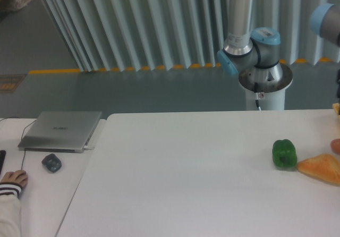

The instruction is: Place the red peppers in a basket

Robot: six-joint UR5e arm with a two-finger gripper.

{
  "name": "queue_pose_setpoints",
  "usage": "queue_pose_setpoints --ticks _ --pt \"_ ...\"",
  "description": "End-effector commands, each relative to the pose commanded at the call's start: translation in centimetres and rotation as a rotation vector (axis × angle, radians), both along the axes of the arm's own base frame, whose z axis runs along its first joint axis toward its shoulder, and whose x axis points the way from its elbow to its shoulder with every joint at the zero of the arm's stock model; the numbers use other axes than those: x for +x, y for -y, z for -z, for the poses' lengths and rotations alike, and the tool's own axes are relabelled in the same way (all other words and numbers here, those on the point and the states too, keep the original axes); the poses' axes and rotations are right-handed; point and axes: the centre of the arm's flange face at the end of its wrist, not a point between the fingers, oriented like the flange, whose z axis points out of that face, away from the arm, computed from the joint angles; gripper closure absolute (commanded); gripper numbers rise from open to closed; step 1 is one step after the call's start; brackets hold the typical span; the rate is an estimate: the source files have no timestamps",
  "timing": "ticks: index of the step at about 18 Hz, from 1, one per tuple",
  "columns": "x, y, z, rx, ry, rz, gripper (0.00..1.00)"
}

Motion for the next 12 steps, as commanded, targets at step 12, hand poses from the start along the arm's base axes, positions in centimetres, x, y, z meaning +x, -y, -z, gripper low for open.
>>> queue_pose_setpoints --ticks 12 --pt "0.39 -1.16 -0.02 0.003 -0.002 0.018 0.0"
